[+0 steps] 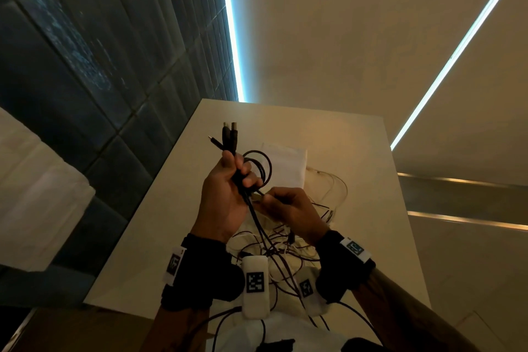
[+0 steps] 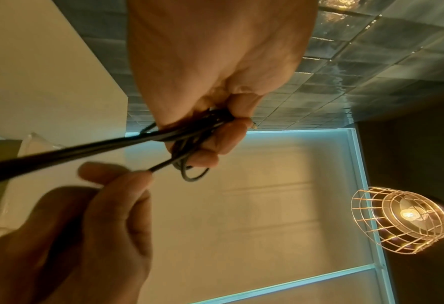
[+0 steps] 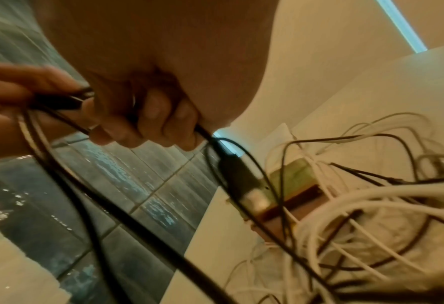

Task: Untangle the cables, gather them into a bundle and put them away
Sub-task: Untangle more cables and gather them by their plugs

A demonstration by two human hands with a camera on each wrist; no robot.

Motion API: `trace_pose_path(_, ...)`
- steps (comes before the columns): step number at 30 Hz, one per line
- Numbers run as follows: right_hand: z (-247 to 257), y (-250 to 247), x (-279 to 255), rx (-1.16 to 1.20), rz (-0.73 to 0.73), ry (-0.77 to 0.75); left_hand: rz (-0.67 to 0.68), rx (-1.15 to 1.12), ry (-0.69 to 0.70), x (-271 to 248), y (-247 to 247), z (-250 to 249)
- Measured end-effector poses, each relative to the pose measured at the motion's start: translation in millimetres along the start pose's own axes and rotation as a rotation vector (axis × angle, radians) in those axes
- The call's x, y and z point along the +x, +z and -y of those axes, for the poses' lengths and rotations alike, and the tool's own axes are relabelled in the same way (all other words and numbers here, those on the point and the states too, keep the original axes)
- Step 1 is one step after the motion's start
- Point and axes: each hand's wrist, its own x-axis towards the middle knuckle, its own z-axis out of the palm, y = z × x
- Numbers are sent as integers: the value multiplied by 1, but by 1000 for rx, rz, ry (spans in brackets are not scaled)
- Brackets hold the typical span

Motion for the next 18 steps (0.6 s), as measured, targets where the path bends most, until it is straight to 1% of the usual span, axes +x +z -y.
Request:
trace_pose_path(3,-15,-4,-3,-20,-18,36,44,-2,-4,0,-1,0)
trace_pose_path(6,-23,-5,-3,-44,-1,53,49,-9,-22,0,-3,2)
trace_pose_path(13,-37,-5,0,-21,13,110,9,-34,8,2,-8,0)
trace_pose_path(16,-43,-7,0,13,4,175,-15,-27,28,4,-11,-1)
trace_pose_path(18,-47,-10,-4,-25,-12,163,-41,-13,25,5,-11,-2)
